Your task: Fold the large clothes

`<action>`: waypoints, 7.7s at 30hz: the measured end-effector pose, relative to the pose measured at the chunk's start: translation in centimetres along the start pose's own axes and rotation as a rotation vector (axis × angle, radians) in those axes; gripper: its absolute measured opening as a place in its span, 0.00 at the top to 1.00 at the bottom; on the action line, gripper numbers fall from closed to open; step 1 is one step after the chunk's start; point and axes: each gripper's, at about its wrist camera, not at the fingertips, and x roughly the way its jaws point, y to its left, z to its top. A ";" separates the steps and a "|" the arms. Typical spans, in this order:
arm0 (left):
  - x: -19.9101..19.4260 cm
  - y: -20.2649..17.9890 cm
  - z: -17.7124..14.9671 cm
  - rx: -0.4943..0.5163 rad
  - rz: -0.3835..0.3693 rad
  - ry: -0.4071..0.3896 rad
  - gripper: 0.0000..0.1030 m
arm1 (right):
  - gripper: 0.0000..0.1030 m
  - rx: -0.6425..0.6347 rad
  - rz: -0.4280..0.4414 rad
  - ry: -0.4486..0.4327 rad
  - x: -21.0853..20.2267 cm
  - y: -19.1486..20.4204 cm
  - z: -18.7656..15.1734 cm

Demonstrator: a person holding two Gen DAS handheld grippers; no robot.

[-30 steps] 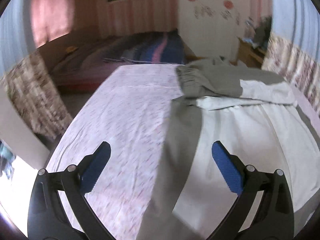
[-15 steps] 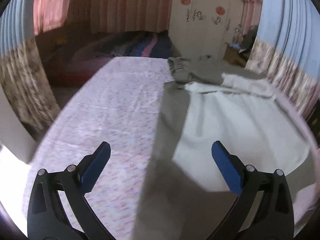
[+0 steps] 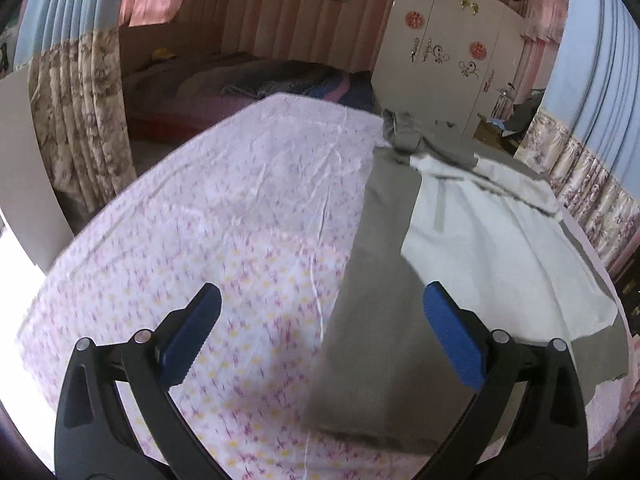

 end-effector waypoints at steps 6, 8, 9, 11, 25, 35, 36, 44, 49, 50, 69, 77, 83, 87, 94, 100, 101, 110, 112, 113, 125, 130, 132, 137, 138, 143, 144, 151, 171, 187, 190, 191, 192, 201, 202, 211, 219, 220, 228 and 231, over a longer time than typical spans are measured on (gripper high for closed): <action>-0.2 -1.6 -1.6 0.036 -0.008 -0.004 0.03 | 0.02 -0.030 0.072 0.007 0.3 1.7 -2.2; -0.3 -1.9 -1.5 0.027 -0.036 -0.008 0.03 | 0.02 -0.034 0.074 0.007 0.2 1.7 -2.5; -0.3 -2.1 -1.5 0.018 -0.065 0.001 0.03 | 0.02 -0.026 0.080 0.006 0.1 1.5 -2.7; -0.4 -2.5 -1.7 0.008 -0.116 0.006 0.03 | 0.02 0.011 0.105 -0.018 -0.5 0.7 -3.1; 0.7 -5.7 -1.9 0.221 0.096 -0.027 0.04 | 0.26 0.033 0.157 0.035 1.0 0.0 -3.3; 2.9 -6.4 -2.6 0.274 0.070 0.105 0.51 | 0.46 -0.063 0.146 0.043 1.3 1.9 -4.2; 2.9 -6.5 -2.6 0.282 0.068 0.106 0.53 | 0.48 -0.071 0.149 0.041 1.3 2.0 -4.2; 2.1 -7.4 -2.0 0.256 0.011 0.097 1.00 | 0.79 -0.102 0.179 0.020 0.9 2.5 -4.2; 1.1 -9.2 -1.6 0.302 -0.019 0.048 1.00 | 0.86 -0.099 0.226 -0.008 -0.2 2.3 -3.2; 0.4 -9.8 -1.6 0.316 -0.028 0.023 1.00 | 0.86 -0.088 0.240 -0.020 -0.6 2.2 -3.0; 0.4 -5.5 -3.7 0.254 0.000 0.013 0.27 | 0.81 -0.027 0.257 -0.061 -1.2 1.5 -4.1; 1.6 -7.3 -3.8 0.277 -0.115 0.112 1.00 | 0.81 -0.027 0.248 0.002 -0.4 1.6 -4.2; 0.0 -10.7 -2.3 0.318 -0.176 0.049 1.00 | 0.86 -0.066 0.230 0.013 -0.5 2.2 -2.9; -1.0 -12.0 -0.5 0.352 -0.148 0.007 1.00 | 0.86 -0.068 0.237 0.003 -0.7 2.3 -1.8; -0.2 -5.6 -0.4 0.244 -0.078 0.069 0.22 | 0.86 -0.070 0.271 -0.008 -0.4 2.6 -0.9; 1.0 -2.9 -2.5 0.192 -0.046 0.125 0.08 | 0.86 -0.070 0.264 0.021 0.4 3.0 -0.9; 1.3 -2.7 -2.8 0.171 -0.074 0.145 0.09 | 0.85 -0.064 0.264 0.022 0.4 2.9 -1.0; 0.1 -3.8 -3.6 0.118 -0.226 0.148 0.39 | 0.83 -0.045 0.258 0.046 1.2 3.0 -1.0; 1.2 -3.7 -3.1 0.114 -0.235 0.174 0.52 | 0.83 -0.044 0.263 0.058 1.6 3.0 -1.0; 1.5 -4.0 -2.9 0.126 -0.228 0.179 0.59 | 0.83 -0.048 0.263 0.063 1.8 3.1 -0.9; -0.4 -11.0 3.9 0.288 -0.271 0.035 0.92 | 0.93 -0.115 0.195 -0.040 0.3 4.3 2.4; -1.7 -12.5 8.9 0.248 -0.324 -0.072 0.92 | 0.94 -0.084 0.216 -0.128 -0.5 3.9 7.2; -1.6 -13.1 11.4 0.241 -0.331 -0.100 0.92 | 0.96 -0.086 0.214 -0.161 -0.3 3.8 9.5; 0.3 -15.7 16.5 0.285 -0.321 -0.148 0.92 | 1.00 -0.122 0.188 -0.227 2.2 4.1 16.1; 1.2 -16.4 17.1 0.296 -0.319 -0.148 0.92 | 1.00 -0.121 0.200 -0.214 3.1 4.1 16.9; 4.5 -18.9 18.1 0.322 -0.324 -0.116 0.92 | 1.00 -0.166 0.212 -0.120 7.4 5.7 17.0; 4.9 -19.1 18.1 0.328 -0.320 -0.118 0.92 | 1.00 -0.179 0.200 -0.105 7.8 5.9 16.6; 5.7 -18.7 18.3 0.307 -0.299 -0.115 0.91 | 0.96 -0.091 0.228 -0.025 7.5 3.4 14.1; 6.2 -18.8 18.2 0.306 -0.216 -0.105 0.91 | 0.95 0.003 0.273 0.239 10.1 2.8 4.6; 9.0 -18.1 24.5 0.320 -0.149 -0.173 0.91 | 0.96 -0.275 0.291 -0.059 13.5 8.5 23.4; 10.9 -18.4 27.1 0.320 -0.133 -0.170 0.90 | 0.96 -0.265 0.318 -0.019 17.6 9.6 27.7; 12.3 -18.7 28.2 0.332 -0.123 -0.152 0.89 | 0.96 -0.254 0.323 0.010 19.2 9.9 28.9; 13.5 -18.8 29.0 0.332 -0.111 -0.144 0.87 | 0.96 -0.221 0.328 0.057 21.9 10.0 30.4; 27.5 -17.6 30.5 0.331 0.099 0.091 0.27 | 0.49 0.206 0.425 0.480 38.5 5.5 30.8; 27.4 -17.0 30.4 0.319 0.079 0.085 0.19 | 0.38 0.235 0.464 0.448 38.0 4.7 30.7; 22.0 -10.7 32.4 0.210 0.045 0.017 0.03 | 0.04 0.062 0.511 -0.008 28.1 2.4 29.8; 23.7 -10.5 30.0 0.299 -0.147 0.161 0.03 | 0.04 -0.503 0.374 -0.036 29.6 7.4 26.7; 24.3 -10.7 29.7 0.312 -0.164 0.183 0.03 | 0.04 -0.567 0.349 0.000 30.8 8.1 26.6; 30.5 -13.2 27.0 0.323 -0.161 0.369 0.39 | 0.04 -0.788 0.412 0.096 30.7 12.8 24.9; 31.7 -14.0 26.7 0.329 -0.108 0.368 0.54 | 0.04 -0.721 0.463 0.127 30.1 11.6 24.5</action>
